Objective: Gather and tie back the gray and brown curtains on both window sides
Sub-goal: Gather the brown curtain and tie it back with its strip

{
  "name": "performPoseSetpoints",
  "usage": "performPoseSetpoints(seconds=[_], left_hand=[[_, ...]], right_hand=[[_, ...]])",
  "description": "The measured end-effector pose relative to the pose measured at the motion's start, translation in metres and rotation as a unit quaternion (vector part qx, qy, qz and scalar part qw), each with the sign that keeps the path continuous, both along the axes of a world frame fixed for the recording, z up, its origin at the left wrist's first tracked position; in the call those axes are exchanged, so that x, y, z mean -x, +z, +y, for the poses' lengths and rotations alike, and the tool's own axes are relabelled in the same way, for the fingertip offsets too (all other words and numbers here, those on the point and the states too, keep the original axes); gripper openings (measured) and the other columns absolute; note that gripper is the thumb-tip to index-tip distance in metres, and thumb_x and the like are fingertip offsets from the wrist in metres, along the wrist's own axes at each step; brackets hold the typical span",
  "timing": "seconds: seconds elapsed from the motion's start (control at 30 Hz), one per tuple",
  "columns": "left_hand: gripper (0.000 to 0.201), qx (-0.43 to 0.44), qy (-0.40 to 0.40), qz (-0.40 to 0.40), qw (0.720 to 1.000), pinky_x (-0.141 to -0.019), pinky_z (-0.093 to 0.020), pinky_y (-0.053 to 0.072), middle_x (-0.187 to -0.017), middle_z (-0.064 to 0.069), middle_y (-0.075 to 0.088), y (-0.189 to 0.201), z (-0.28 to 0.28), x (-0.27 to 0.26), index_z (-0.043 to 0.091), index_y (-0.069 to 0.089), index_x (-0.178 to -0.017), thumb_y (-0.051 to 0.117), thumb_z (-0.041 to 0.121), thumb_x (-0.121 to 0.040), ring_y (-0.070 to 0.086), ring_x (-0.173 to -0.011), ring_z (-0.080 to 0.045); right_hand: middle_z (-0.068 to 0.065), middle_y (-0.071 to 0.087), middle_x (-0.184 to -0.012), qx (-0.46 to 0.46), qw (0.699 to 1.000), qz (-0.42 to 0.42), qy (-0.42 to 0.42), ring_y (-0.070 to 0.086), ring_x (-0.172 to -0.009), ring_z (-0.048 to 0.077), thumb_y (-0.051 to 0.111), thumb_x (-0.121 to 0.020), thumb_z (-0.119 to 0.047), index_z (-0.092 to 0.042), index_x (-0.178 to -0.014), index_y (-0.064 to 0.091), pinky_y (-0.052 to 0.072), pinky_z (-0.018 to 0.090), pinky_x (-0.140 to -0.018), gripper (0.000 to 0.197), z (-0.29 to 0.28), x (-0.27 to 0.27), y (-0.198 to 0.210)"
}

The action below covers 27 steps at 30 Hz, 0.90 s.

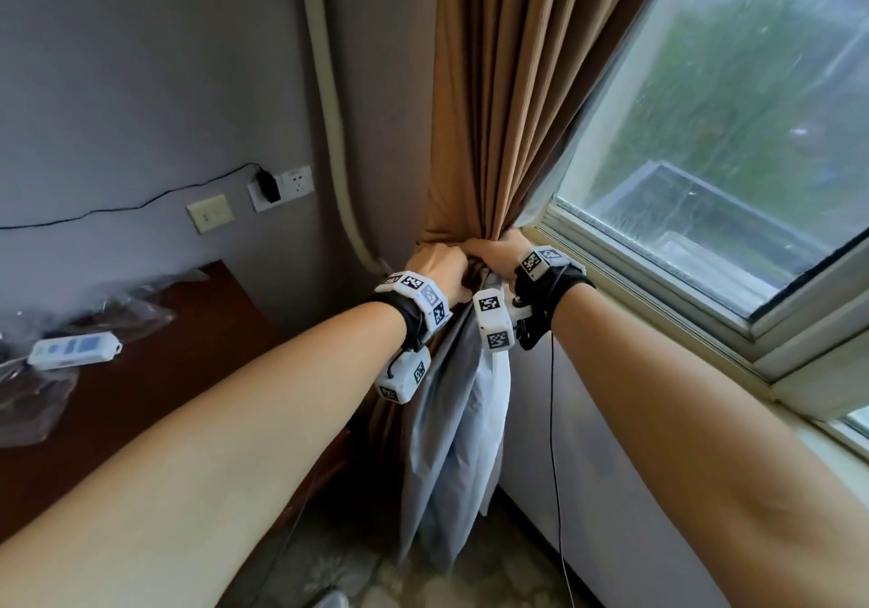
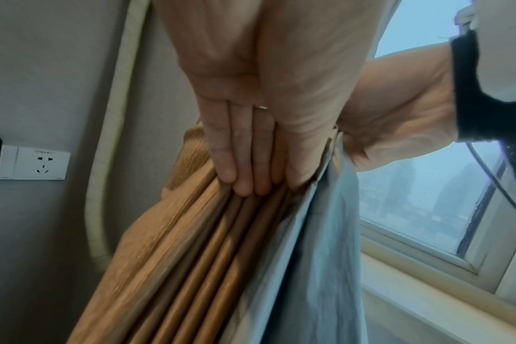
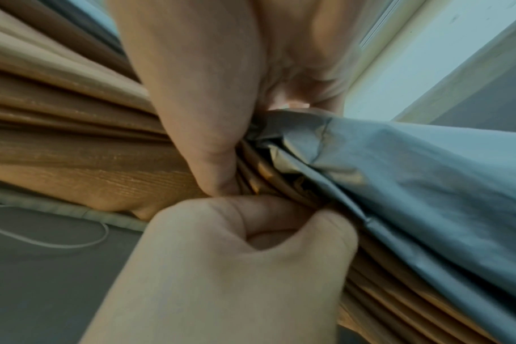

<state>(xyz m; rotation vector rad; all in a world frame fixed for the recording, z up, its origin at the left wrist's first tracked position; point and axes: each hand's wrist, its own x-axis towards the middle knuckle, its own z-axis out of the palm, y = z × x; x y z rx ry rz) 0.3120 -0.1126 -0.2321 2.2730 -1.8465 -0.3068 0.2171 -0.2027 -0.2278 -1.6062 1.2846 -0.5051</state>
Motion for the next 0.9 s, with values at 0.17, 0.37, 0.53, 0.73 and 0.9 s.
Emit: performPoseSetpoints(seconds=[0.17,0.37,0.53,0.73,0.9], left_hand=[[0.022,0.020,-0.011,0.028,0.999,-0.061,-0.029,0.041,-0.066,0.000,0.055,-0.008,-0.003,-0.007,0.016,0.060,-0.065,0.066,0.032,-0.080,0.057,-0.066,-0.026],[0.013,0.031,-0.052,0.095,0.994,-0.073,-0.025,0.042,-0.083,-0.001,0.068,-0.016,-0.005,-0.033,0.019,0.072,-0.088,0.067,0.028,-0.080,0.061,-0.082,-0.021],[0.010,0.037,-0.041,0.084,0.995,-0.070,-0.030,0.047,-0.079,-0.001,0.062,-0.018,-0.006,-0.034,0.017,0.065,-0.082,0.064,0.028,-0.082,0.060,-0.077,-0.024],[0.009,0.086,-0.025,0.150,0.985,-0.069,-0.026,0.042,-0.074,0.002,0.061,-0.033,-0.001,-0.036,0.016,0.066,-0.090,0.062,0.023,-0.087,0.063,-0.076,-0.025],[0.020,0.053,0.044,0.305,0.950,-0.050,-0.026,0.051,-0.056,-0.006,0.066,-0.031,0.004,-0.031,0.009,0.064,-0.074,0.067,0.023,-0.089,0.063,-0.047,-0.019]], right_hand=[[0.011,0.071,-0.103,0.006,1.000,0.022,0.007,0.070,-0.090,0.027,0.083,-0.070,-0.034,-0.006,-0.115,0.062,0.059,0.036,-0.082,0.057,-0.006,0.001,-0.001],[0.010,0.073,-0.104,0.014,0.998,0.048,0.041,0.071,-0.089,0.024,0.084,-0.068,-0.039,-0.010,-0.115,0.067,0.059,0.032,-0.077,0.057,-0.014,0.005,-0.001],[0.004,0.069,-0.086,0.014,0.996,0.072,0.051,0.060,-0.059,0.012,0.080,-0.075,-0.038,-0.010,-0.105,0.066,0.042,0.012,-0.040,0.044,-0.017,0.005,0.002],[0.010,0.074,-0.088,-0.011,0.996,0.078,0.048,0.069,-0.061,0.020,0.081,-0.069,-0.045,-0.009,-0.109,0.066,0.055,0.026,-0.055,0.056,-0.022,0.004,0.005],[0.009,0.073,-0.097,0.004,0.994,0.097,0.050,0.071,-0.083,0.028,0.078,-0.073,-0.048,-0.012,-0.112,0.064,0.057,0.035,-0.072,0.055,-0.021,0.002,0.010]])
